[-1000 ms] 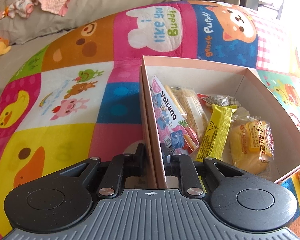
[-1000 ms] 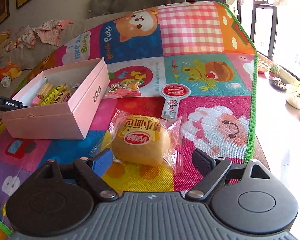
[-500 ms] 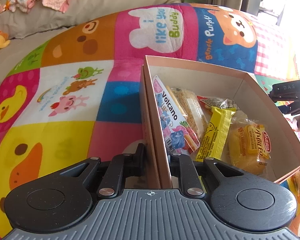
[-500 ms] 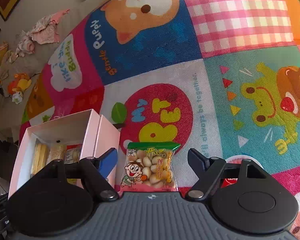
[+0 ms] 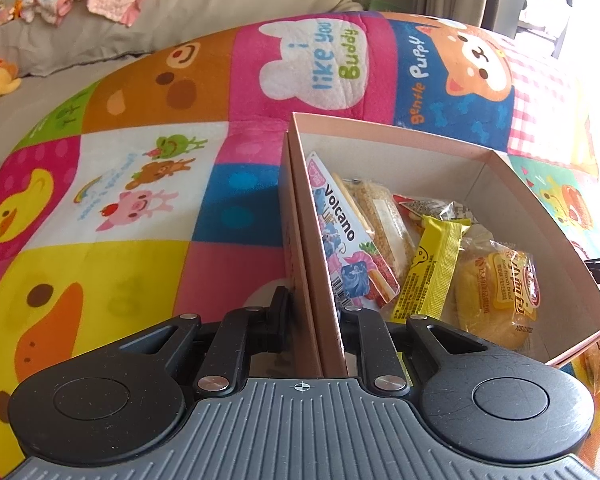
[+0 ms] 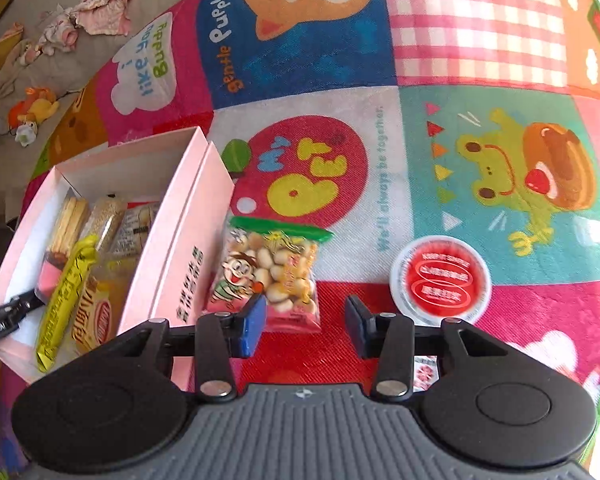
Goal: Organize objects
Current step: 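Lift the peanut snack packet and carry it toward the pink box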
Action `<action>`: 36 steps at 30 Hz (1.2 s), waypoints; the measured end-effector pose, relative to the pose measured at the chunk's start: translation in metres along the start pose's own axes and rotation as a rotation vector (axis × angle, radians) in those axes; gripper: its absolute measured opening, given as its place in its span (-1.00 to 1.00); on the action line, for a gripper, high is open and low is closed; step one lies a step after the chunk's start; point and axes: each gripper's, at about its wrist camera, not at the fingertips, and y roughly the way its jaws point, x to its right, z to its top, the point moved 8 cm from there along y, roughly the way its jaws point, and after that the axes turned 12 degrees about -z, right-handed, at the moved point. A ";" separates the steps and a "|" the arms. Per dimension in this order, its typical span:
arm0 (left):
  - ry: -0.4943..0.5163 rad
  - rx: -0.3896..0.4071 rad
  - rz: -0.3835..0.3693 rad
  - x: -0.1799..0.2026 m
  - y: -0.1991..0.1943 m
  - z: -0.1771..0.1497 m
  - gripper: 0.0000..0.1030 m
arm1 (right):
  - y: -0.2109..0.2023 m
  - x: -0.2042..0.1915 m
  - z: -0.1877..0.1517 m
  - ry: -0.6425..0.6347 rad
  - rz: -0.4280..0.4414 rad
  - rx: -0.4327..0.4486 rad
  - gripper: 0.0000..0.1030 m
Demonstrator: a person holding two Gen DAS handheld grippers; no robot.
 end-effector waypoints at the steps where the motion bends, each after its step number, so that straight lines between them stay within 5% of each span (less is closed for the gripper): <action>1: 0.000 0.001 0.000 0.000 0.000 0.000 -0.66 | -0.005 0.003 -0.002 -0.031 -0.042 0.037 -0.15; 6: 0.000 0.001 -0.002 0.000 0.000 0.000 -0.66 | -0.016 0.007 0.010 0.122 0.131 0.030 0.08; 10: -0.001 -0.003 -0.002 0.000 0.000 0.000 -0.66 | -0.002 -0.010 0.035 0.194 0.212 0.013 0.46; 18: -0.008 -0.004 -0.009 -0.001 0.000 0.001 -0.66 | 0.033 -0.027 0.038 0.127 0.203 -0.038 0.40; 20: -0.010 -0.005 -0.010 -0.001 0.000 0.000 -0.66 | 0.028 -0.024 0.032 0.075 0.169 -0.030 0.15; 24: -0.010 0.001 -0.011 -0.001 0.000 0.000 -0.66 | 0.020 -0.002 0.019 0.016 0.030 -0.009 0.09; 29: -0.007 0.005 -0.007 -0.001 0.000 0.000 -0.66 | 0.007 0.025 0.011 0.082 0.050 0.010 0.13; 36: -0.005 0.004 -0.006 0.000 0.000 0.000 -0.66 | 0.014 0.008 0.015 -0.001 0.012 0.017 0.39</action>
